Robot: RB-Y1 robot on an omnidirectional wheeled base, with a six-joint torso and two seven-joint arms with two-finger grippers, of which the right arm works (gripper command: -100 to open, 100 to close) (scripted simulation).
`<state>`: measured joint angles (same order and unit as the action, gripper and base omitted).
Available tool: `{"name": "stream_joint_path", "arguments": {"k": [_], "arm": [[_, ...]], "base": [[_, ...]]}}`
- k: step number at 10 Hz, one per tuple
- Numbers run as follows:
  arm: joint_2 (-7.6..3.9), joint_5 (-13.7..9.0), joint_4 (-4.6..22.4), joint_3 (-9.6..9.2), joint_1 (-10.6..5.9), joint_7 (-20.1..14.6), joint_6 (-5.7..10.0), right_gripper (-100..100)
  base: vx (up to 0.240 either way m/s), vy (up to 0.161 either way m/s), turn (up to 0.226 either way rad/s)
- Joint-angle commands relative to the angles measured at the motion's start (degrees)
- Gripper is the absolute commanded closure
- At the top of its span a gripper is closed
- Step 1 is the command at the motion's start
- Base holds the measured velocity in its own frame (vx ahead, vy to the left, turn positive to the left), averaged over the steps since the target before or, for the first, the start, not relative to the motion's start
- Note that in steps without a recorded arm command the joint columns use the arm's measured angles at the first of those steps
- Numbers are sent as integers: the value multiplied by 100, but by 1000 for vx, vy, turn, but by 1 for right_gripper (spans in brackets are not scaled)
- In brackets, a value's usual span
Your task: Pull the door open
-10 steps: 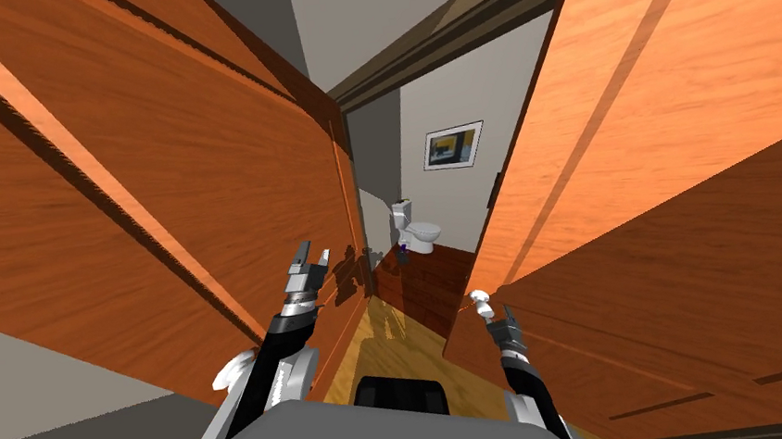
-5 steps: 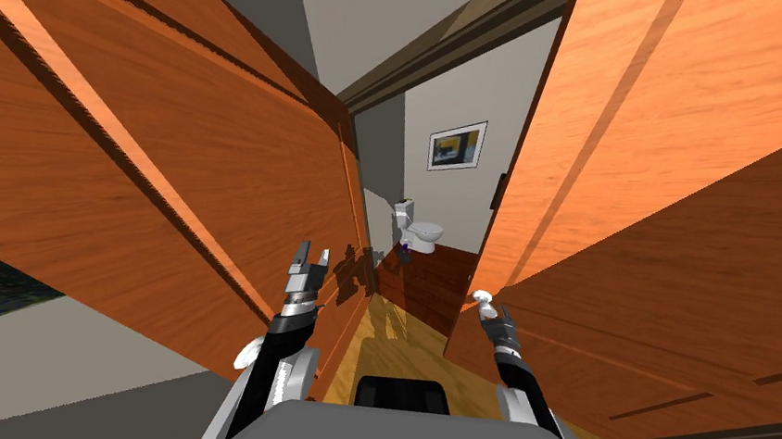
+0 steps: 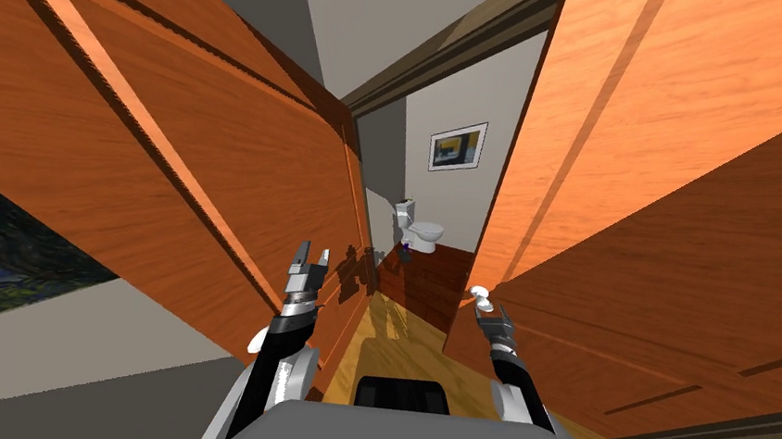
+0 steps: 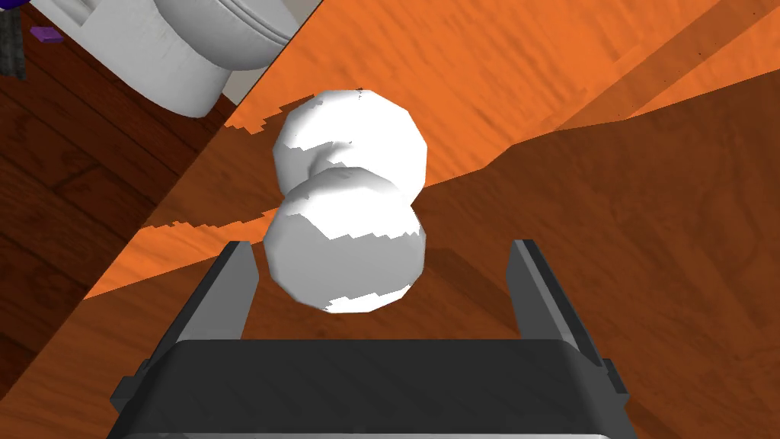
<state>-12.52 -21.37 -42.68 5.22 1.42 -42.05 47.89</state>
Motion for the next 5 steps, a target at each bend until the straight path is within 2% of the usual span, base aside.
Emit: {"name": "stream_joint_path", "arguments": {"k": [1, 2, 3, 4, 5], "arm": [[45, -156, -28, -68, -24, -286, -20, -100], [45, -156, -28, -68, -24, -377, -20, -100], [75, -262, -51, -115, -37, -587, -34, -100], [75, -262, -51, -115, -37, -614, -34, -100], [106, -367, -73, -161, -51, -847, -48, -100]], "base": [[-78, -9, 43], [-66, -8, 18], [-56, -3, 27], [-40, -2, 16], [-44, -10, 28]]}}
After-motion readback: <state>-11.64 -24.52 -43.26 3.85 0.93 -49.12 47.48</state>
